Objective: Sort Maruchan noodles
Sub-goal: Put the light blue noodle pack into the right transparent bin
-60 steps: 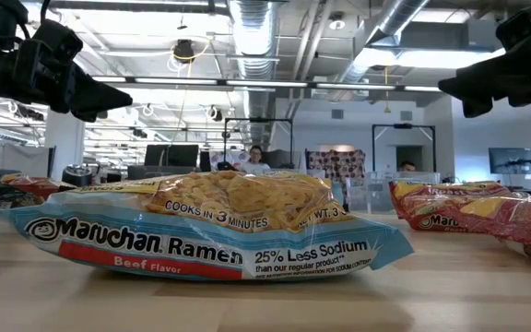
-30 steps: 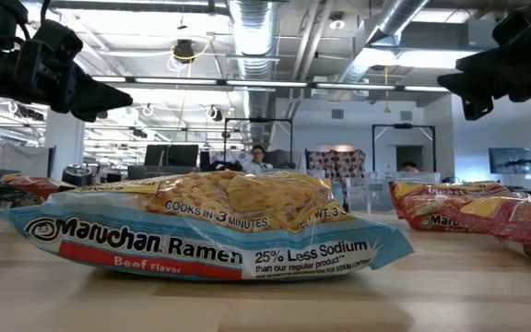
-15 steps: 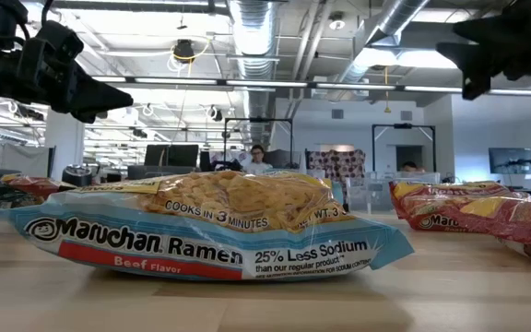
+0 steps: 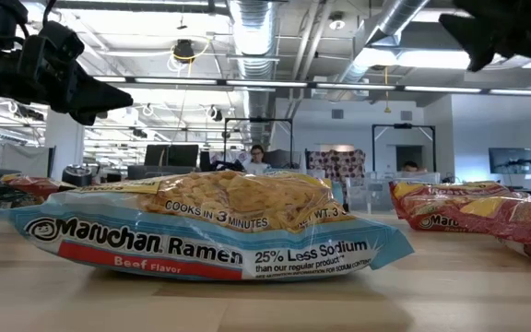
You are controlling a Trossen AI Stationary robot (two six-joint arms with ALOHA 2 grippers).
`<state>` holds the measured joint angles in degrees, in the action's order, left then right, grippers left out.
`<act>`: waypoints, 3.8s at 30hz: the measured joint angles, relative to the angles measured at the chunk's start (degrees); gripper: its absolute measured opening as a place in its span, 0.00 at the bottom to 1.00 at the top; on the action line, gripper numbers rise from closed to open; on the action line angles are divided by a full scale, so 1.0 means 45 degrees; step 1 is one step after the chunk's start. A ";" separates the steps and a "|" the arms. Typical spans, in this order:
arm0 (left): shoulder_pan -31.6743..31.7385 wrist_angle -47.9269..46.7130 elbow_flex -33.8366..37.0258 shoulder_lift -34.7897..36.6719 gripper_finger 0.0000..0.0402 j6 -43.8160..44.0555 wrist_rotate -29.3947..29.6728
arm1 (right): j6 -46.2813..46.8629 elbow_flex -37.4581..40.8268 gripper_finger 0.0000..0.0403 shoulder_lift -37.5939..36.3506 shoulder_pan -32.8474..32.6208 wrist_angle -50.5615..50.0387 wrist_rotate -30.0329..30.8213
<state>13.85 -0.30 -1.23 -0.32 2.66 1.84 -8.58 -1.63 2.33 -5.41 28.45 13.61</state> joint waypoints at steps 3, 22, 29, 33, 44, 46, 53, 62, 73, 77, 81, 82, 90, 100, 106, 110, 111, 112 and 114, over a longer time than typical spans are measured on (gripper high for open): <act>0.0005 0.0000 0.0000 -0.0004 0.13 0.0356 -0.0002 | -0.0358 -0.0026 0.61 0.0003 0.0292 0.0857 0.0004; 0.0000 0.0005 0.0000 -0.0004 0.13 0.0492 0.0015 | -0.1509 -0.4135 0.61 0.2043 0.0708 0.1003 -0.2108; 0.0004 0.0005 0.0000 -0.0001 0.13 0.0616 0.0019 | -0.1535 -0.5896 0.61 0.4939 0.0735 0.0015 -0.2088; 0.0000 0.0005 0.0000 -0.0001 0.13 0.0674 0.0015 | -0.1535 -0.6980 0.61 0.6399 0.0742 -0.1153 -0.2037; 0.0004 0.0005 0.0000 -0.0004 0.13 0.1033 0.0015 | -0.0428 -0.8933 0.61 0.9922 0.0742 -0.4508 -0.0302; 0.0002 0.0005 0.0000 -0.0004 0.13 0.1043 0.0015 | -0.0060 -0.9002 0.61 1.0473 0.0738 -0.4706 -0.0302; 0.0001 0.0005 0.0000 -0.0004 0.13 0.1048 0.0015 | 0.1332 -0.9030 0.61 1.2276 0.0738 -0.5032 -0.0312; 0.0001 0.0005 0.0000 0.0000 0.13 0.1199 0.0015 | 0.1579 -0.9035 0.61 1.4559 0.0713 -0.4826 -0.0321; 0.0001 0.0005 0.0000 -0.0004 0.13 0.1379 0.0010 | 0.1987 -0.9035 0.61 1.7154 0.0708 -0.3441 -0.1029; 0.0005 0.0005 0.0000 0.0001 0.13 0.1379 0.0010 | 0.2622 -0.9035 0.61 1.7912 0.0701 -0.3137 -0.1507; 0.0005 0.0005 0.0000 -0.0003 0.13 0.1379 0.0010 | 0.3060 -0.9035 0.61 1.8643 0.0703 -0.2736 -0.1730; 0.0005 0.0005 0.0000 -0.0004 0.13 0.1379 0.0012 | 0.3065 -0.9035 0.61 1.8803 0.0680 -0.2551 -0.1790; 0.0003 0.0003 0.0000 -0.0004 0.13 0.1379 0.0010 | 0.3147 -0.9044 0.61 2.0160 0.0354 -0.1765 -0.1968; 0.0005 0.0003 0.0000 -0.0007 0.13 0.1379 0.0012 | 0.3852 -0.9632 0.61 2.1809 0.0378 -0.1735 -0.1997; 0.0005 0.0000 0.0000 -0.0014 0.13 0.1379 0.0011 | 0.4303 -0.9979 0.61 2.2280 0.0433 -0.2023 -0.2563; 0.0003 0.0000 0.0000 -0.0014 0.13 0.1379 0.0010 | 0.5009 -0.9991 0.56 2.2258 0.0580 -0.2543 -0.2765; 0.0001 0.0000 0.0000 -0.0014 0.13 0.1379 0.0010 | 0.5168 -0.9991 0.53 2.2228 0.0594 -0.2655 -0.2785; 0.0004 0.0000 0.0000 -0.0014 0.13 0.1379 0.0010 | 0.5239 -0.9994 0.50 2.2221 0.0633 -0.2712 -0.2874; 0.0005 0.0001 0.0000 -0.0014 0.13 0.1379 0.0010 | 0.5285 -1.0001 0.43 2.2221 0.0655 -0.2826 -0.3225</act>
<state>13.87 -0.29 -1.23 -0.38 8.86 1.89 15.20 -46.63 102.32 -2.46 15.73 -0.90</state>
